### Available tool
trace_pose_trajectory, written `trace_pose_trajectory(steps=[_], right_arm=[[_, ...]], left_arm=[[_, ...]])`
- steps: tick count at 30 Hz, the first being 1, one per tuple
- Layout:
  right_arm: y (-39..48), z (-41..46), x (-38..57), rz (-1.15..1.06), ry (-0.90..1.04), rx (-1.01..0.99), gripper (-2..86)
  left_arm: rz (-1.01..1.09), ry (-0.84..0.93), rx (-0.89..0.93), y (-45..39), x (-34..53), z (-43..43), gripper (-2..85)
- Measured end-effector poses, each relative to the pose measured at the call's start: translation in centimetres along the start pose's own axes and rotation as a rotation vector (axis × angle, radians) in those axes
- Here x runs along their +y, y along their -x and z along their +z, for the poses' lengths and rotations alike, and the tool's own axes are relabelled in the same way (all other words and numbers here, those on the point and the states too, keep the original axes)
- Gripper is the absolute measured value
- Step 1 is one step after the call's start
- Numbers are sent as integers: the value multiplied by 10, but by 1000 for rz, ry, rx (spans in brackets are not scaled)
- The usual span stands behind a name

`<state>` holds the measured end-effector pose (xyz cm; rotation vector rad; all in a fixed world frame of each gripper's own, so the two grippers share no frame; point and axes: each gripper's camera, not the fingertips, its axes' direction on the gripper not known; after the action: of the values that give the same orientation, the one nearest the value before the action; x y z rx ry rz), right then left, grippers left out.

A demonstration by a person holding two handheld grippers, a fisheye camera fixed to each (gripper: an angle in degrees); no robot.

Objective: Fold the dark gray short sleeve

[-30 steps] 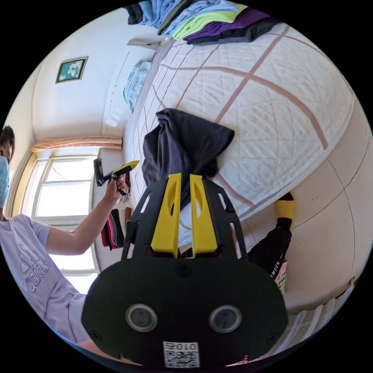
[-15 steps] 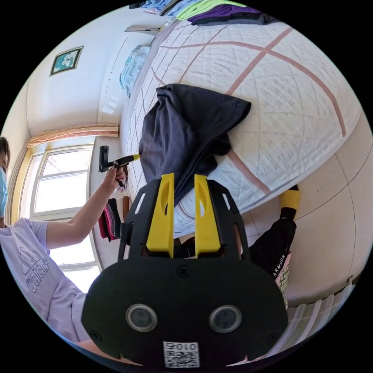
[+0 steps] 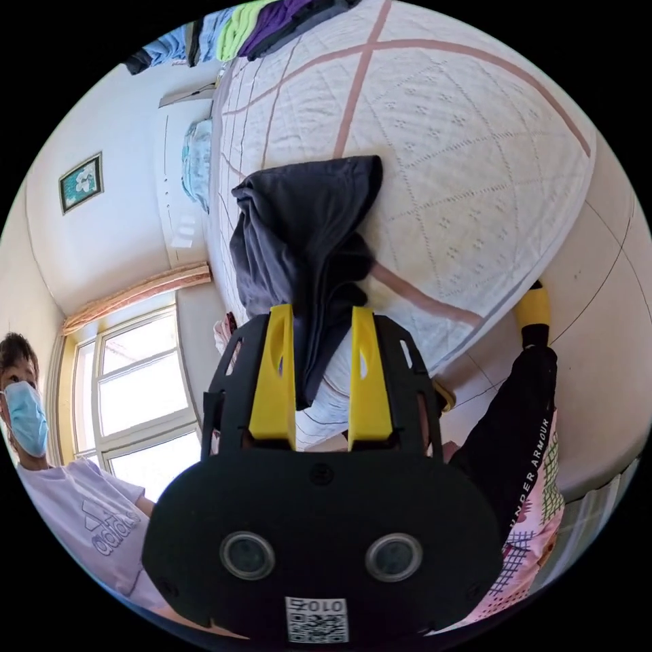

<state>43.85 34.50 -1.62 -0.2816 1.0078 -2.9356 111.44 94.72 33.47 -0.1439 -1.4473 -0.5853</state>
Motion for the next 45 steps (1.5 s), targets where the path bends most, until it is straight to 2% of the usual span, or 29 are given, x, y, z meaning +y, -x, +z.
trace_pose_trajectory(steps=[5,13,19,22,25,27,30,33,39,43,45], right_arm=[[0,0,-23,63,69,-23,67],[31,-22,-41,30,133,-122,60],[39,-26,-51,76,130,-253,60],[39,-27,-55,85,133,-295,59],[36,-30,-56,98,130,-326,59],[36,-33,-56,98,132,-327,59],[33,-34,-55,107,143,-350,58],[31,-36,-56,117,150,-376,59],[36,-42,-60,109,169,-387,59],[28,-43,-56,121,166,-396,60],[20,-48,-54,118,150,-367,62]], left_arm=[[-52,50,-87,5,11,19,142],[-122,102,171,29,2,-11,162],[-237,-54,426,56,29,-23,171],[-257,-71,464,59,31,-21,174],[-224,-6,434,49,32,-17,178],[-209,-47,405,48,42,-24,181],[-165,-259,509,56,60,-40,183],[-121,-219,516,54,51,-37,184],[-85,-268,583,52,52,-39,163],[-54,-287,739,55,53,-26,120],[-38,-286,760,53,56,-26,98]])
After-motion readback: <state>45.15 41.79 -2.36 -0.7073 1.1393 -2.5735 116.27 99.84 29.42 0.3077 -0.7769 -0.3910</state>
